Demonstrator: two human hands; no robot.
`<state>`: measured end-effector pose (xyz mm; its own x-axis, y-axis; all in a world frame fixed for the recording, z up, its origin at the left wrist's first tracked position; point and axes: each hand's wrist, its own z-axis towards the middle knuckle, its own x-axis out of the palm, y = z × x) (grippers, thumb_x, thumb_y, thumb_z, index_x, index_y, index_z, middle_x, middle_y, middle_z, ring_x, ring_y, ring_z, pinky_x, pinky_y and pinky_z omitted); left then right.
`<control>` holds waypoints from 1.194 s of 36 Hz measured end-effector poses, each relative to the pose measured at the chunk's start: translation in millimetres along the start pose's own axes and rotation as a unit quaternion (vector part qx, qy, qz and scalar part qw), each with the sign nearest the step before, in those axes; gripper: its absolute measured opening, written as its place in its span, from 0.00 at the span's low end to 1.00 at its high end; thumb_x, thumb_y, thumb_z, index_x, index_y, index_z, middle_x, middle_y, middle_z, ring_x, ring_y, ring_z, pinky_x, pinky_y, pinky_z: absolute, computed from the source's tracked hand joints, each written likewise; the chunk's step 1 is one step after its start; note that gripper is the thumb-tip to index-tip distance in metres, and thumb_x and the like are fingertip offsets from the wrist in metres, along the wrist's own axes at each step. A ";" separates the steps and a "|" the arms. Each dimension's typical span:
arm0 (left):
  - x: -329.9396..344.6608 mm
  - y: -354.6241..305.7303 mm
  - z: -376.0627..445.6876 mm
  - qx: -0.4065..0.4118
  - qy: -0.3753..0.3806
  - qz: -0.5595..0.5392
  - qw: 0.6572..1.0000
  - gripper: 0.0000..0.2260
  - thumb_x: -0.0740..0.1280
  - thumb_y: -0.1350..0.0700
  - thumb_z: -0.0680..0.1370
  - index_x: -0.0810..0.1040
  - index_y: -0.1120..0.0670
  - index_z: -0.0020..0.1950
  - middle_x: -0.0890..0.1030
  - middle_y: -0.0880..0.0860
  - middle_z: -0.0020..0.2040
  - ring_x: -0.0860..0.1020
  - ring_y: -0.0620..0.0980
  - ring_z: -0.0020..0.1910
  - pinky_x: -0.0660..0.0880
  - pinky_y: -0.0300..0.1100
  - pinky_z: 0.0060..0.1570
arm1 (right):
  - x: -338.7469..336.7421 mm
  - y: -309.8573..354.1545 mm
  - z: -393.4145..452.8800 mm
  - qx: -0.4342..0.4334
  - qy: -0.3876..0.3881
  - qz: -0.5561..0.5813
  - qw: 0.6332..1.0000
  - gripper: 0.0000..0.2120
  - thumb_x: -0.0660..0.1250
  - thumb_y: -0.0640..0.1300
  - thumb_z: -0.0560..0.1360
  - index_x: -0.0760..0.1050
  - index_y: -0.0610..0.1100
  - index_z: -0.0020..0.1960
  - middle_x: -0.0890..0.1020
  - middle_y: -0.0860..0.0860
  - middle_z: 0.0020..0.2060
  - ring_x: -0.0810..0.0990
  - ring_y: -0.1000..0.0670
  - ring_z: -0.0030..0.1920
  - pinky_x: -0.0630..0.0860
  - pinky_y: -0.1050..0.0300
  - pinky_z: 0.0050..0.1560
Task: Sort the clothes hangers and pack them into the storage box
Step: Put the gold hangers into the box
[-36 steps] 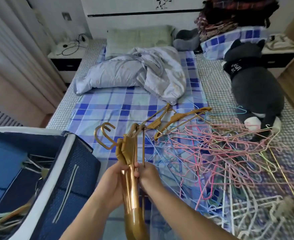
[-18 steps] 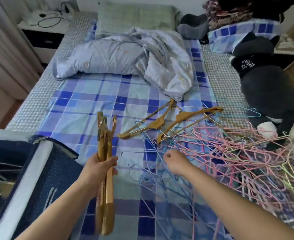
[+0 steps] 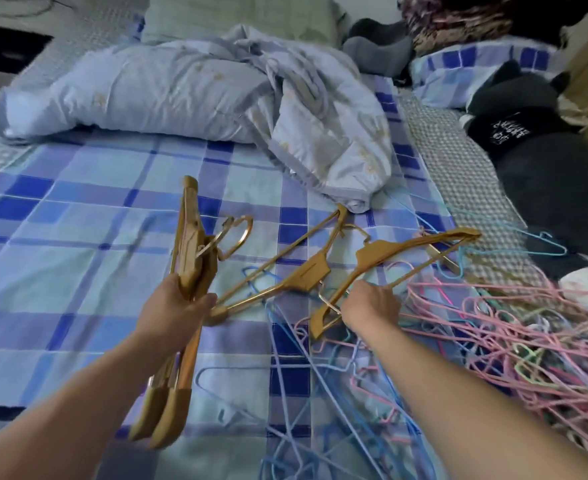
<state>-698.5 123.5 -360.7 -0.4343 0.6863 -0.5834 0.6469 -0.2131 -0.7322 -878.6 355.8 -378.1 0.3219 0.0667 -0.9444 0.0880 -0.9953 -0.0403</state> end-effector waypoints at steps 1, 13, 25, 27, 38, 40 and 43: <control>4.3 0.9 1.0 0.008 0.006 0.011 1.000 0.10 0.75 0.52 0.75 0.77 0.54 0.49 0.80 0.53 0.38 0.79 0.56 0.39 0.71 0.45 0.36 | 0.1 0.3 -0.6 -0.017 -0.024 -0.022 0.999 0.12 0.63 0.48 0.77 0.81 0.47 0.57 0.80 0.48 0.60 0.72 0.43 0.64 0.69 0.48 0.62; 58.0 7.2 21.4 0.085 0.055 0.182 0.978 0.13 0.70 0.53 0.75 0.66 0.50 0.43 0.77 0.51 0.38 0.75 0.58 0.37 0.72 0.48 0.38 | -15.5 -61.6 64.8 -0.150 -0.031 -0.037 0.988 0.13 0.62 0.41 0.76 0.75 0.43 0.60 0.76 0.42 0.62 0.72 0.39 0.64 0.70 0.46 0.65; 37.6 -3.9 43.8 0.135 0.028 0.172 0.975 0.20 0.74 0.36 0.72 0.74 0.52 0.41 0.78 0.52 0.33 0.76 0.58 0.34 0.74 0.49 0.34 | -48.1 -111.6 54.2 -0.277 -0.148 -0.289 0.904 0.09 0.65 0.40 0.75 0.79 0.46 0.55 0.83 0.48 0.49 0.79 0.45 0.56 0.76 0.50 0.55; 22.4 -11.9 46.4 0.135 0.034 0.166 0.976 0.22 0.73 0.32 0.70 0.79 0.50 0.45 0.80 0.48 0.32 0.78 0.53 0.32 0.76 0.47 0.35 | -59.1 -116.9 48.3 -0.269 -0.163 -0.281 0.907 0.12 0.63 0.39 0.74 0.78 0.47 0.57 0.83 0.49 0.49 0.80 0.45 0.55 0.77 0.51 0.51; -65.0 -94.5 -71.4 -0.011 0.043 -0.166 0.985 0.09 0.69 0.71 0.76 0.76 0.68 0.55 0.83 0.69 0.46 0.78 0.51 0.22 0.74 0.42 0.22 | -142.8 -121.1 -46.1 -0.258 -0.279 -0.053 0.923 0.07 0.72 0.34 0.71 0.77 0.42 0.47 0.78 0.43 0.32 0.80 0.39 0.32 0.63 0.53 0.28; -88.1 -113.0 -118.3 -0.036 0.043 -0.188 0.981 0.11 0.68 0.71 0.77 0.75 0.70 0.58 0.83 0.66 0.41 0.78 0.50 0.21 0.73 0.41 0.20 | -171.9 -120.0 -81.1 -0.246 -0.311 0.100 0.912 0.05 0.67 0.35 0.77 0.77 0.41 0.53 0.80 0.40 0.36 0.79 0.37 0.35 0.61 0.53 0.32; -111.3 -127.9 -176.6 -0.078 0.051 -0.214 0.972 0.11 0.69 0.68 0.77 0.76 0.70 0.58 0.82 0.58 0.29 0.76 0.53 0.20 0.74 0.42 0.21 | -205.0 -120.5 -130.5 -0.210 -0.268 0.333 0.879 0.09 0.58 0.44 0.83 0.75 0.48 0.60 0.80 0.42 0.41 0.76 0.40 0.38 0.69 0.49 0.34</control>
<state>-622.2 197.2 -140.0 -0.6251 0.7561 -0.1939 0.5115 0.2092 -0.8334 -832.2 471.2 -137.1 -0.0472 -0.6760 -0.7354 0.4247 -0.6800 0.5977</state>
